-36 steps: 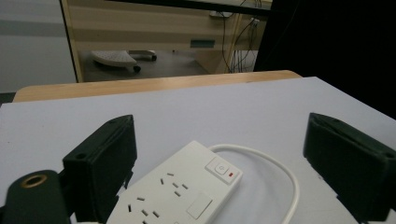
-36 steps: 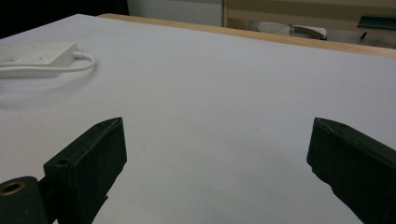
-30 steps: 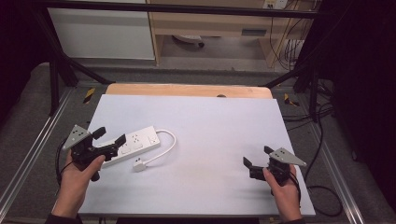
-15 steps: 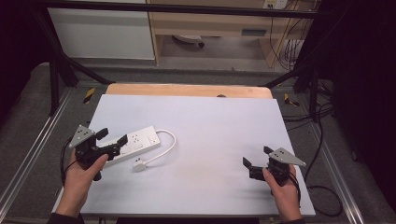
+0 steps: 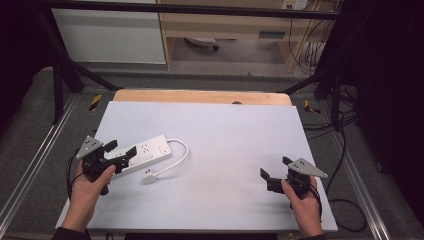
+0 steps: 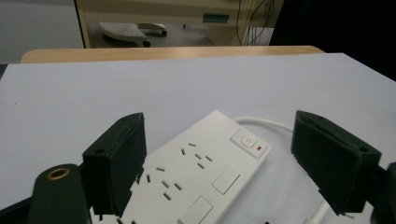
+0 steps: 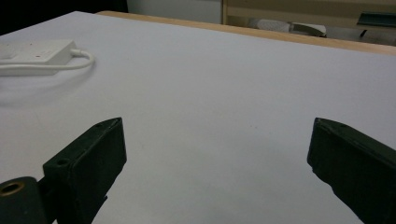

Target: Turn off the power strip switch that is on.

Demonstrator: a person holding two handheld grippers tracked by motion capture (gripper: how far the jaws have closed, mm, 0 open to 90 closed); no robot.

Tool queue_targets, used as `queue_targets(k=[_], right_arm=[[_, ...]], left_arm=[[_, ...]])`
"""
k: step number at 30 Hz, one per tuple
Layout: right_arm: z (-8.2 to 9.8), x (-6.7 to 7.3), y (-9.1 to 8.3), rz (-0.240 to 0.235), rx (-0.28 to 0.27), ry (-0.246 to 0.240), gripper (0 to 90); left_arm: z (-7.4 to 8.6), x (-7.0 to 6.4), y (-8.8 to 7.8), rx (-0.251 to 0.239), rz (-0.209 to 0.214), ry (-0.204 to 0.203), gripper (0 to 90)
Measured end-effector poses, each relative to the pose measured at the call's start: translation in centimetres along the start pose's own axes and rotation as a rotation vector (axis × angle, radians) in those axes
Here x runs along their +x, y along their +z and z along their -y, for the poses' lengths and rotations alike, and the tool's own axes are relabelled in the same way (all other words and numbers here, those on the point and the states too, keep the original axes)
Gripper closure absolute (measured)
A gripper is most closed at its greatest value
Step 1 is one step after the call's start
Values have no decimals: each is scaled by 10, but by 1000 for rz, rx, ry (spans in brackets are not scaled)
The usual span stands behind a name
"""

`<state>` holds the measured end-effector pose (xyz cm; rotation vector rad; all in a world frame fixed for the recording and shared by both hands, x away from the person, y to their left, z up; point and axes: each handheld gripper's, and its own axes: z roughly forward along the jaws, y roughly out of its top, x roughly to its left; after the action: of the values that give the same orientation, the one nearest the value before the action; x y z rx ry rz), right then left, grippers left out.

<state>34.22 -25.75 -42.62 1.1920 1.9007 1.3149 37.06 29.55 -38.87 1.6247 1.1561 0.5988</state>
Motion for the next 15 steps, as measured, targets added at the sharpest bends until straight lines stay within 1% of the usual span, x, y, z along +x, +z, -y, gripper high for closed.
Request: queue_targets(k=[5, 9, 10, 11, 12, 14, 15], right_arm=[[0, 0, 0, 0, -1, 1, 50], [0, 0, 0, -1, 1, -1, 50], [0, 0, 0, -1, 1, -2, 50], [0, 0, 0, -1, 1, 1, 50], [0, 0, 0, -1, 1, 1, 50], [1, -1, 0, 1, 9, 1, 50], [1, -1, 0, 1, 9, 1, 50]], left_arm=[[2, -1, 2, 17, -9, 1, 198], [4, 0, 4, 35, -10, 10, 218], [5, -1, 5, 38, -10, 10, 230], [5, -1, 6, 41, -12, 7, 264], [6, -1, 6, 43, -13, 6, 264], [7, 0, 8, 50, -12, 8, 302], [8, 0, 8, 55, -13, 10, 302]])
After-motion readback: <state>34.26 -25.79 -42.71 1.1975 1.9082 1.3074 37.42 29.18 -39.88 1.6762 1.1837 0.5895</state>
